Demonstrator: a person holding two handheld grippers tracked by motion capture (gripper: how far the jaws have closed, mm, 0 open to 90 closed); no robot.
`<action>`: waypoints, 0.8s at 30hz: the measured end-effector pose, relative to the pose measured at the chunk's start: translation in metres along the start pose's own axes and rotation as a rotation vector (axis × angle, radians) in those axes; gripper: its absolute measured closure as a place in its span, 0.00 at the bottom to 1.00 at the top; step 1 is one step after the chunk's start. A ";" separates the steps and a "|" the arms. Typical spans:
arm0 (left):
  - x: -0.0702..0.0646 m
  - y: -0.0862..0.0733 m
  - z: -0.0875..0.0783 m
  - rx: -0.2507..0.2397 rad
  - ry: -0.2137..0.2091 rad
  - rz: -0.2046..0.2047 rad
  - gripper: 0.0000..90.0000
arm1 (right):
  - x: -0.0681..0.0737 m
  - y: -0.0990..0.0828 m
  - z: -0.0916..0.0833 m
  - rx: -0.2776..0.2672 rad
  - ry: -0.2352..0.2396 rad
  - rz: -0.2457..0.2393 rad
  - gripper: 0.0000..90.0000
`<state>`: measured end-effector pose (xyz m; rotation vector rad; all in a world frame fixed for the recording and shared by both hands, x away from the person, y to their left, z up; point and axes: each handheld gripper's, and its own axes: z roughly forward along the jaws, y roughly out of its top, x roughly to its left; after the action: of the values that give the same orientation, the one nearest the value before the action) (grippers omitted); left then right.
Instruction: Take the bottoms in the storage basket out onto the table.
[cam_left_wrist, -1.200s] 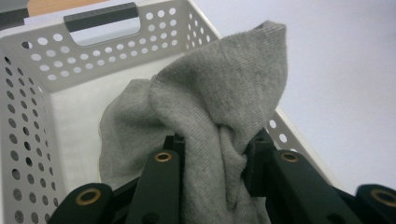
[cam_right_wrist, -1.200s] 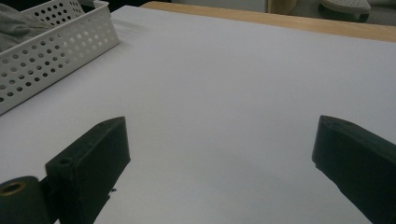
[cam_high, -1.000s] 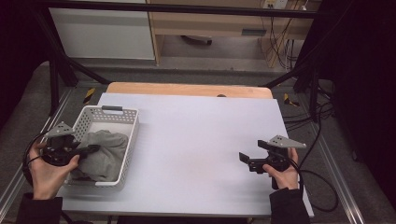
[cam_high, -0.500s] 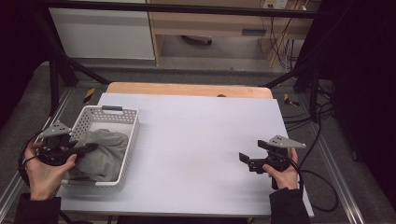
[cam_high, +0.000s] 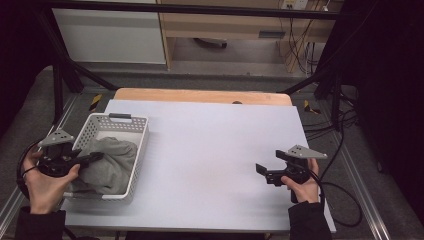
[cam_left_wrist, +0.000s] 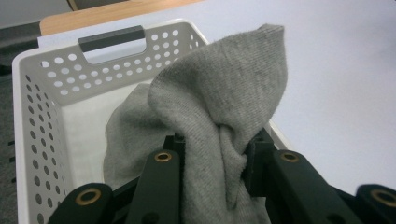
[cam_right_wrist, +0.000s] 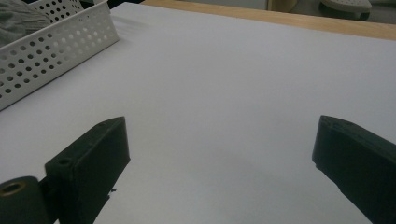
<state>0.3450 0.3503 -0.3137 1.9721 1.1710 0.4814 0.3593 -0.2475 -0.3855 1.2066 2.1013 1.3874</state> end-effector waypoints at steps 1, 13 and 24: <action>0.000 0.000 -0.001 -0.005 0.001 -0.002 0.80 | 0.000 0.000 0.000 0.003 0.001 -0.004 0.05; 0.000 0.003 -0.006 -0.022 -0.001 0.004 0.80 | 0.000 0.000 0.001 0.002 0.000 -0.001 0.05; -0.002 0.005 -0.010 -0.038 0.003 0.007 0.80 | 0.000 0.000 0.001 0.003 0.000 -0.002 0.05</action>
<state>0.3407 0.3517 -0.3033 1.9448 1.1491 0.5071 0.3598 -0.2473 -0.3864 1.2058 2.1045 1.3840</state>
